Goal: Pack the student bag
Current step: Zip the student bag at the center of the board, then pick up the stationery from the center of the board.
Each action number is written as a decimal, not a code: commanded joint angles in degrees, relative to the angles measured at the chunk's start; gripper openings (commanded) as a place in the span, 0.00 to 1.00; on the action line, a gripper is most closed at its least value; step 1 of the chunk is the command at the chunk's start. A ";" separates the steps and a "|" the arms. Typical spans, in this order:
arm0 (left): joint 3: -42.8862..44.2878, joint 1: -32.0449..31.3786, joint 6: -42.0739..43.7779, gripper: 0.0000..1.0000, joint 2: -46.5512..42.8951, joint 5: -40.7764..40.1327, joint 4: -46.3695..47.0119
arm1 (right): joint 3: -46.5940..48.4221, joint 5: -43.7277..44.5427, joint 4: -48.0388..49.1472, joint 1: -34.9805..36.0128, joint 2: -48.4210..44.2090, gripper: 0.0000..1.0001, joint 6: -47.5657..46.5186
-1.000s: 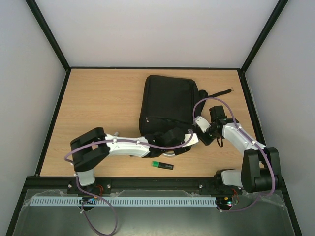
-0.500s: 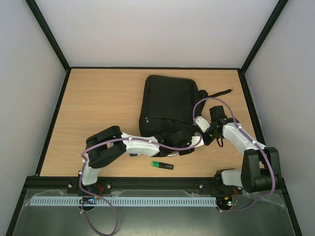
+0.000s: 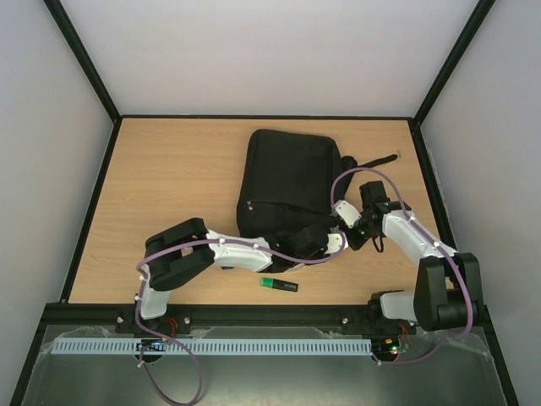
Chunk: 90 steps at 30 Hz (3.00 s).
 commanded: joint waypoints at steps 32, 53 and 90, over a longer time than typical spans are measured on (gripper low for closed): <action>-8.84 -1.27 -6.74 0.38 -17.21 -5.12 0.74 | 15.92 9.10 -2.80 -2.17 5.42 0.48 14.20; -11.41 23.08 -38.43 1.00 -37.61 -6.80 -18.69 | 29.18 -7.39 -5.97 16.43 1.38 0.63 22.91; -11.57 46.90 -44.73 0.73 -38.43 11.40 -60.65 | 4.78 -4.68 14.99 20.16 -3.22 0.66 13.86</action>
